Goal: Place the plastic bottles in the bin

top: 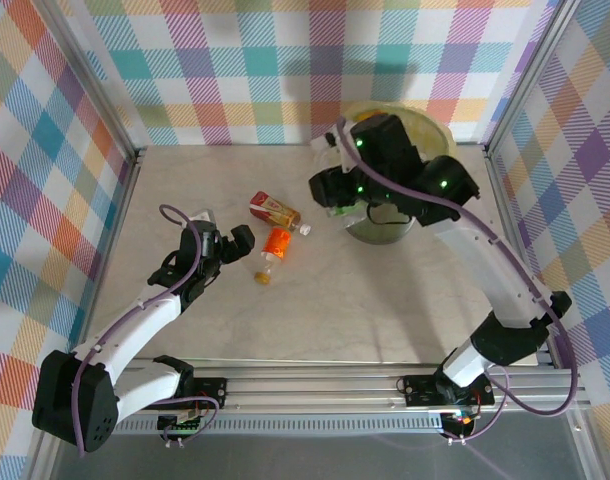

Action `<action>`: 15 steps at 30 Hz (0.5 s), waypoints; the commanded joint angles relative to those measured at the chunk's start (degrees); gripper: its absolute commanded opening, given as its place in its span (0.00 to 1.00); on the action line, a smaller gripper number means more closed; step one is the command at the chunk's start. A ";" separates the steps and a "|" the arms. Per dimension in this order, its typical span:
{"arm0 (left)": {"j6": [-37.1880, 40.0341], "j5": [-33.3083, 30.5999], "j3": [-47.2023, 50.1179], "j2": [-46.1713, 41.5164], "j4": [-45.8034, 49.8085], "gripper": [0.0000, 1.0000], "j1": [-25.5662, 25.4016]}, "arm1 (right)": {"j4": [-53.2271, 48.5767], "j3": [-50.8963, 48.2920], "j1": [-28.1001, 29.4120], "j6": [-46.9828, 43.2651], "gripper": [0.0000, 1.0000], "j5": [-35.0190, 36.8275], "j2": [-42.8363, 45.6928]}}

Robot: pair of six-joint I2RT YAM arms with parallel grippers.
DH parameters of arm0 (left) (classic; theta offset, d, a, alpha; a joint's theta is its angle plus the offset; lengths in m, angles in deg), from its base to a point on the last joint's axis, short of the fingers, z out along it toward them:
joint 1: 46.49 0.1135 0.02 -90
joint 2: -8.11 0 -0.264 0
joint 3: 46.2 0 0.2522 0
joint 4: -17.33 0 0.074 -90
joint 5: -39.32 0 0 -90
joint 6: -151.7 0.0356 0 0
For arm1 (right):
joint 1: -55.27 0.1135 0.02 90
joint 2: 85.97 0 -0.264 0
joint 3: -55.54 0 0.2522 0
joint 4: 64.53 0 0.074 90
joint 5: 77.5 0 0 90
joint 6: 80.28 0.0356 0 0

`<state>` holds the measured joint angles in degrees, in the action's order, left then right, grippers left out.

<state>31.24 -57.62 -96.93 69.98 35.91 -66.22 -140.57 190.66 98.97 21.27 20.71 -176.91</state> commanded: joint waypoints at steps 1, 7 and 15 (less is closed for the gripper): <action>-0.03 0.56 -0.79 -1.01 0.02 1.00 0.74 | -5.34 4.31 -4.34 -3.61 0.09 1.56 -3.51; 0.43 0.95 -1.12 -0.46 -0.46 1.00 0.74 | -7.38 12.40 -14.43 -5.51 0.09 -1.86 -9.49; 1.22 1.58 -2.53 0.35 -0.32 1.00 0.74 | -15.64 28.36 -25.36 -3.96 0.12 -6.23 -22.17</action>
<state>31.33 -57.09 -97.46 70.04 35.86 -66.22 -151.28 215.49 75.87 17.34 16.88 -196.93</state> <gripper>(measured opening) 0.999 0.538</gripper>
